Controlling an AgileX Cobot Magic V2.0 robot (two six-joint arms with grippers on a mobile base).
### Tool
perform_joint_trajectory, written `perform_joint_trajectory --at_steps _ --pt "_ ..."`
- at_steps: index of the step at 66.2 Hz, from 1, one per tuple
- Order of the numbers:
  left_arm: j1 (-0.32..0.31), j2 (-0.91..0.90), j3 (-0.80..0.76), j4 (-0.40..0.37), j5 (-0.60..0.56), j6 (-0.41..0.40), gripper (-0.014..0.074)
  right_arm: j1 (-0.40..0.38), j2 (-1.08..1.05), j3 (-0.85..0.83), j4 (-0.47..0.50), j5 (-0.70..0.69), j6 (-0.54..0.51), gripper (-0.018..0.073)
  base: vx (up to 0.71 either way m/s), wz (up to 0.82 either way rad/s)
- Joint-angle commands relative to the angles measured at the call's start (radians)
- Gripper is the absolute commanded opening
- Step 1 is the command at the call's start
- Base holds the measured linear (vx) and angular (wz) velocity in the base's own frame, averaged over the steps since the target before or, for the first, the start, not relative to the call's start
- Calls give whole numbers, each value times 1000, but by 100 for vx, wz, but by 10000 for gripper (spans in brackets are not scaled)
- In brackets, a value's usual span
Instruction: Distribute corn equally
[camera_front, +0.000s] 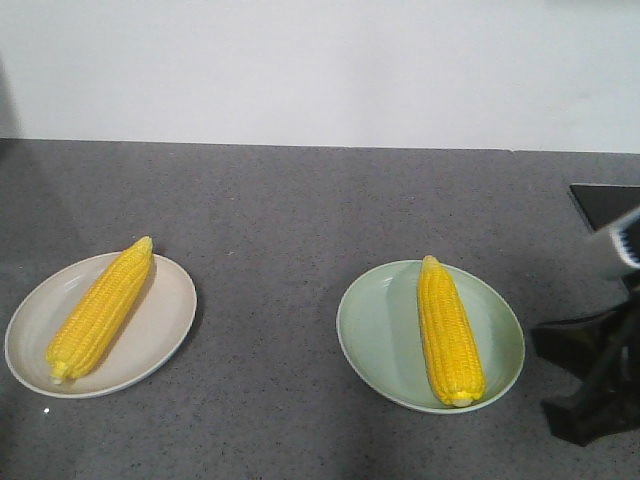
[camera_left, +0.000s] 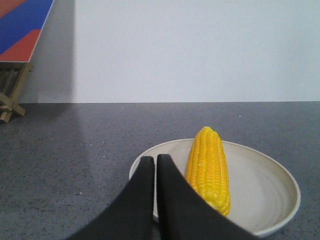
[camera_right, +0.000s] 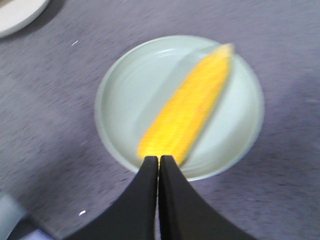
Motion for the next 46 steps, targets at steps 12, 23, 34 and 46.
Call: perform_joint_trajectory --at_steps 12,23,34,46 --pt "-4 -17 15 -9 -75 -3 -6 -247 -368 291 -5 -378 -23 -11 0 0" --pt "-4 -17 15 -9 -75 -3 -6 -341 -553 490 1 -518 -22 -11 0 0" --pt "-4 -17 15 -9 -75 -3 -6 -411 -708 637 1 -628 -15 -11 0 0" --pt "-4 -17 15 -9 -75 -3 -6 -480 -792 746 14 -696 0 -11 0 0"
